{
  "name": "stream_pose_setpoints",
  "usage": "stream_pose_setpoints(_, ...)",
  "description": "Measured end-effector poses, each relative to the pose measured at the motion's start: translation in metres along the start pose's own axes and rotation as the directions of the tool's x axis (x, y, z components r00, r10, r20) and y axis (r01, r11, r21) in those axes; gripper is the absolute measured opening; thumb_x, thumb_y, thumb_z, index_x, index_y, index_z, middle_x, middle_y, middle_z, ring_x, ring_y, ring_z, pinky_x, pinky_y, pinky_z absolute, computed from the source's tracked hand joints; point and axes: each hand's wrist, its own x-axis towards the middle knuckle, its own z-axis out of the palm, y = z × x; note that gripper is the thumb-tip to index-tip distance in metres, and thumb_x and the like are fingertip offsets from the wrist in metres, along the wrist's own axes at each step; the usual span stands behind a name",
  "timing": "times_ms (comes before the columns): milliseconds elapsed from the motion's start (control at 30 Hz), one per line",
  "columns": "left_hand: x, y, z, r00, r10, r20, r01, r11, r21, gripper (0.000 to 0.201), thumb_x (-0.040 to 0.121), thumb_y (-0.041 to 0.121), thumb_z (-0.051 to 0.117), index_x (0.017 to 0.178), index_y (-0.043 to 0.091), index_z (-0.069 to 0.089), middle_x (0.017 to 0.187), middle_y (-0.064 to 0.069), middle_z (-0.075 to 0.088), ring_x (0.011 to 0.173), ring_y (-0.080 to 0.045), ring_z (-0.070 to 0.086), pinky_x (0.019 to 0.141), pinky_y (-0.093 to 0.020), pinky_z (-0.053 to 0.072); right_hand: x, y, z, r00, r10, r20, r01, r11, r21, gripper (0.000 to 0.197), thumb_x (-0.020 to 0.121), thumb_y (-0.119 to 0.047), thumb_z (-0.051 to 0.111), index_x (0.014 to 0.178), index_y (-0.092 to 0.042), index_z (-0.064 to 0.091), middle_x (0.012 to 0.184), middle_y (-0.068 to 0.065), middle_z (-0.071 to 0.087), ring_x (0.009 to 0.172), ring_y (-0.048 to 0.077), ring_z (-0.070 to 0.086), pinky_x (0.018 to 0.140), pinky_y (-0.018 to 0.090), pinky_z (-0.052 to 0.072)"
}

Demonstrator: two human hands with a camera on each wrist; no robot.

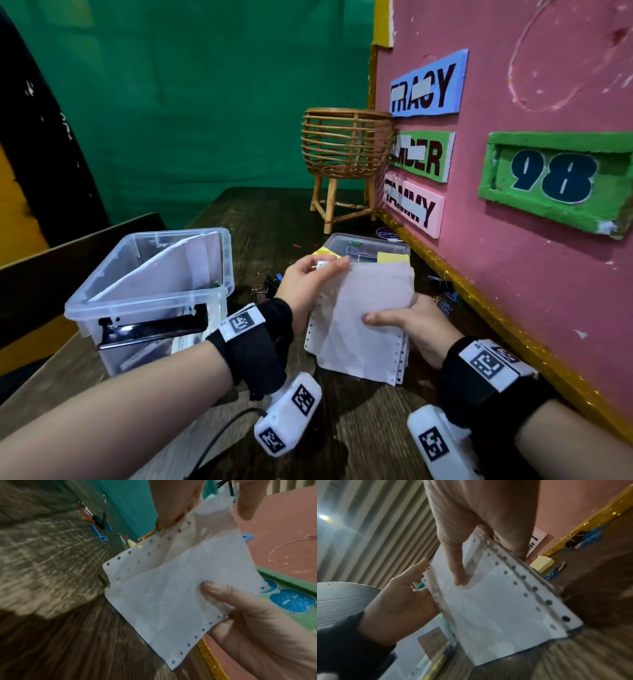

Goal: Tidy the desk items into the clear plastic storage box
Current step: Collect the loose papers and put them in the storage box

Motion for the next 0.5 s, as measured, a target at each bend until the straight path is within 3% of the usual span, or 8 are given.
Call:
stream_pose_setpoints(67,-0.001,0.001,0.003,0.999,0.012,0.042,-0.013,1.000,0.015,0.021,0.073,0.022,0.076,0.089,0.013,0.066,0.078,-0.003,0.068,0.073,-0.019,0.064,0.070,-0.029,0.052,-0.001,-0.001,0.004,1.000,-0.012,0.000,0.012,0.999,0.044,0.037,0.063,0.016,0.073,0.097,0.002,0.066,0.101,0.019,0.070,0.082,0.027,0.068,0.076,0.035,0.056)
stream_pose_setpoints(167,-0.001,0.007,0.007,0.996,0.077,0.046,-0.080,0.995,0.054,0.013,0.069,0.024,0.079,0.072,0.020,0.067,0.077,-0.003,0.068,0.074,-0.019,0.062,0.072,-0.033,0.050,0.000,-0.007,0.009,0.998,-0.056,-0.026,0.058,0.991,0.116,0.045,0.064,0.016,0.072,0.107,0.004,0.063,0.106,0.021,0.068,0.094,0.033,0.066,0.083,0.041,0.054)
stream_pose_setpoints(267,0.001,0.014,0.007,0.993,0.114,0.031,-0.115,0.993,0.027,0.016,0.076,0.021,0.074,0.061,0.020,0.067,0.073,-0.003,0.066,0.074,-0.019,0.059,0.076,-0.034,0.047,0.001,-0.012,0.007,0.994,-0.104,-0.044,0.108,0.988,0.110,0.050,0.066,0.012,0.072,0.112,-0.002,0.060,0.108,0.018,0.067,0.090,0.025,0.065,0.075,0.031,0.054)
stream_pose_setpoints(400,0.003,0.010,0.004,0.992,0.122,0.017,-0.123,0.991,0.054,0.016,0.077,0.017,0.073,0.066,0.012,0.063,0.071,-0.005,0.062,0.067,-0.017,0.057,0.069,-0.029,0.049,0.000,-0.012,0.004,0.987,-0.159,-0.032,0.161,0.985,0.058,0.053,0.068,0.006,0.074,0.113,-0.015,0.056,0.113,0.013,0.061,0.098,0.026,0.061,0.075,0.031,0.052)
stream_pose_setpoints(500,0.003,0.002,0.003,0.995,0.087,0.053,-0.091,0.994,0.067,0.022,0.075,0.030,0.073,0.072,0.012,0.062,0.073,-0.004,0.061,0.065,-0.014,0.057,0.065,-0.024,0.047,-0.003,-0.012,0.005,0.977,-0.213,-0.027,0.214,0.977,0.010,0.047,0.070,0.005,0.073,0.107,-0.020,0.058,0.109,0.008,0.061,0.097,0.023,0.061,0.079,0.033,0.052)
